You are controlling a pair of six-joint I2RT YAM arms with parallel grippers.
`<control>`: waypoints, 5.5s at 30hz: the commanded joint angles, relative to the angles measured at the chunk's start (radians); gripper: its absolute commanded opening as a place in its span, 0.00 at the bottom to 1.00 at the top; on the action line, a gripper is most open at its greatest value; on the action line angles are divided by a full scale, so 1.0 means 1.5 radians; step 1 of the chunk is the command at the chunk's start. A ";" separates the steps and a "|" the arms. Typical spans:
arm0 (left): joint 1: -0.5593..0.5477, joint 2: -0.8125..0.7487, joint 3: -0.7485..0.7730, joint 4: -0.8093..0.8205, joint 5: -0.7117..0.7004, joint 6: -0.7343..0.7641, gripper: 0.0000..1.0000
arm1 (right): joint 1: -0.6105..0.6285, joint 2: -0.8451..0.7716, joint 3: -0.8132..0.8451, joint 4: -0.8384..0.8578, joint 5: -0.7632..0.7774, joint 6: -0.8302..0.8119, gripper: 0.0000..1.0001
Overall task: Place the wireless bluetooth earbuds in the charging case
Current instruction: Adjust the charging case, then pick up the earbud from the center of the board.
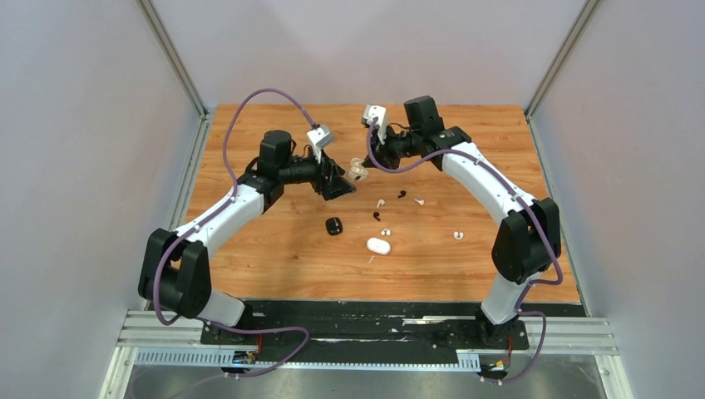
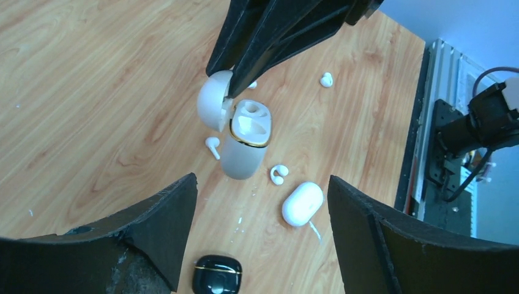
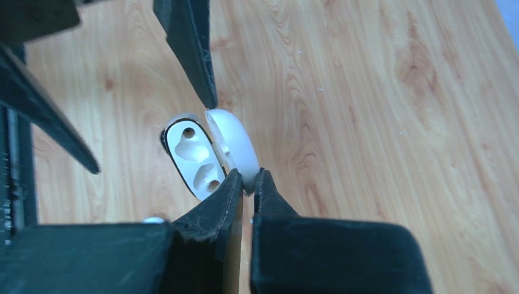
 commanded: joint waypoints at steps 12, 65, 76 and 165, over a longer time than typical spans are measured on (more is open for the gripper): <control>0.046 0.108 0.315 -0.360 0.046 -0.036 0.71 | 0.078 -0.064 -0.009 -0.031 0.121 -0.277 0.00; 0.044 0.305 0.470 -0.604 0.224 0.045 0.24 | 0.126 -0.051 -0.005 -0.011 0.173 -0.265 0.00; 0.046 0.302 0.469 -0.603 0.221 0.052 0.00 | 0.131 -0.055 -0.009 0.002 0.187 -0.214 0.18; 0.081 0.099 0.214 -0.402 0.076 0.165 0.00 | -0.057 0.233 0.015 -0.126 0.019 -0.234 0.43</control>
